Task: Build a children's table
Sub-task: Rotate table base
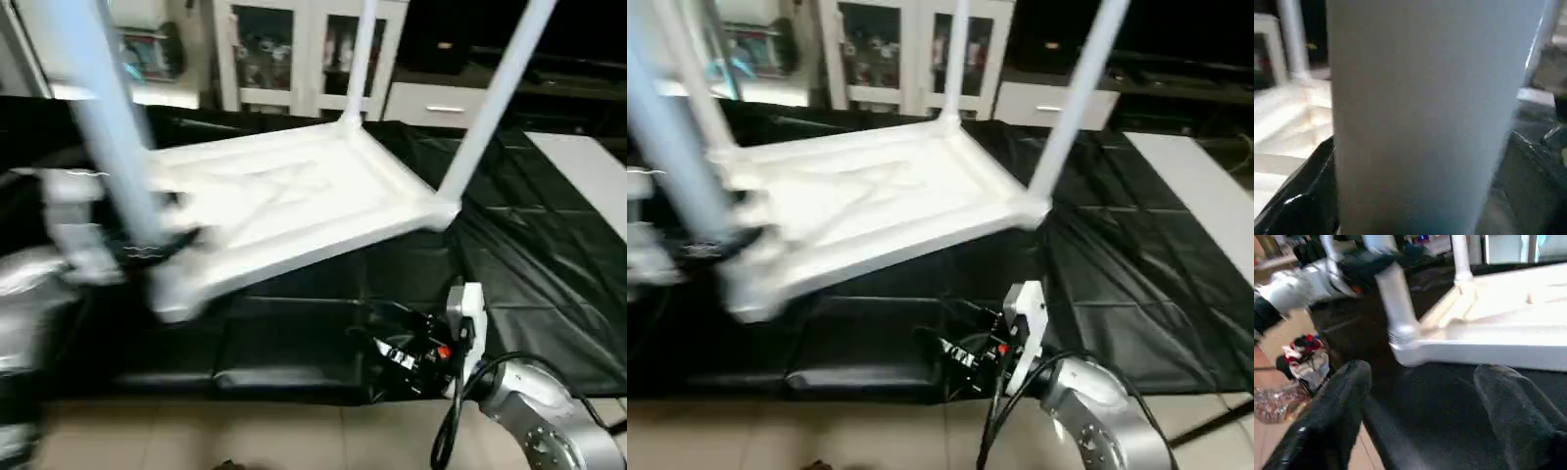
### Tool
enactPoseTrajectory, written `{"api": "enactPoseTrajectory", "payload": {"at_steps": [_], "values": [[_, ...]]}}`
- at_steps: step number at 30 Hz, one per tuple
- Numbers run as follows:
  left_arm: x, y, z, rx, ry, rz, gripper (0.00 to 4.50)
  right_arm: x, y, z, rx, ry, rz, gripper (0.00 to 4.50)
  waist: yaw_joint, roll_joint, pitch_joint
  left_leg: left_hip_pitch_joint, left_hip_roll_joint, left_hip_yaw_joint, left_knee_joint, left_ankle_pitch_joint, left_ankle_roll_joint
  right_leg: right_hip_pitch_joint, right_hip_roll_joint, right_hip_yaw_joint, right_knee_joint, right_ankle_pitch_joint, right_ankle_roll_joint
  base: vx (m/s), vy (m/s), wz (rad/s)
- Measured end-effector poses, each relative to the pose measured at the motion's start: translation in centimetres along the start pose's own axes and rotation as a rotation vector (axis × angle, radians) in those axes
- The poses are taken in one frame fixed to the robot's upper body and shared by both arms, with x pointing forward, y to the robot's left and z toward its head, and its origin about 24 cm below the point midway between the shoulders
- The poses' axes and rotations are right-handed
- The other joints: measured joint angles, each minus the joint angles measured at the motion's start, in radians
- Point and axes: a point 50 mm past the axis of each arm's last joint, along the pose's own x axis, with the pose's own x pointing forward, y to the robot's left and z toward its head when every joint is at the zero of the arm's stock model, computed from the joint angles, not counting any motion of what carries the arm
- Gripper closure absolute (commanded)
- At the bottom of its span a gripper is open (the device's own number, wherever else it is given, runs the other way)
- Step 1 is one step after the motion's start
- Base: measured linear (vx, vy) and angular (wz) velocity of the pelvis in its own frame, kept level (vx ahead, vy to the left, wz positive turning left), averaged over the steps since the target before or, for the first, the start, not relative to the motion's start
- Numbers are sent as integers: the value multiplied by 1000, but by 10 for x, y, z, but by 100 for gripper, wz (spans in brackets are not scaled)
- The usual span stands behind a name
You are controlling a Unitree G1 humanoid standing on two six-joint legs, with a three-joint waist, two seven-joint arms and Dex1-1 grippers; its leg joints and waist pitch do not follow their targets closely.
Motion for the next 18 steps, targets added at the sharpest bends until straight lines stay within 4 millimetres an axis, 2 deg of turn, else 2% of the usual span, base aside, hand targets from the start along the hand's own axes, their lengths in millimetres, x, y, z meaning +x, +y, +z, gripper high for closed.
{"api": "enactPoseTrajectory", "payload": {"at_steps": [3, 6, 11, 15, 17, 18], "values": [[32, -9, -1, 5, -2, -27, 0, -3, -2, 1, 7, 2, -12, 26, 2, -1, 0, -1, 0, -1, 0, 0, 0, -1, 0, -2, 0, 0, 0, 0, 0, 0], [72, -28, 2, 6, -19, -138, 0, -9, -7, 6, -5, -12, -50, 5, 5, 0, 0, -2, -1, -1, 0, 0, 0, 0, -2, -2, -1, 0, 0, 0, 0, 0], [123, -60, -1, -5, -35, -282, 0, -20, -16, 15, -25, -44, -134, 5, 1, 3, -1, -7, -5, -1, 0, 0, 1, -5, -6, -3, -2, 0, 1, 0, 0, 0], [173, -97, 1, -21, -86, -363, 0, -23, -17, 21, -45, -51, -142, 5, 3, 5, -2, -16, -7, -1, 3, 1, 2, -9, -8, -2, -2, 1, 3, 0, 0, 0], [185, -109, 4, -9, -105, -386, 0, -22, -15, 23, -55, -55, -134, 5, -1, 8, -4, -18, -6, -1, 4, 2, 3, -11, -8, -2, -1, 2, 3, 25, 4, -1], [191, -111, 6, 1, -116, -379, 0, -22, -14, 23, -59, -55, -134, 5, -9, 11, -5, -18, -6, -1, 4, 2, 3, -11, -7, -1, -1, 1, 5, 50, 9, -2]]}}
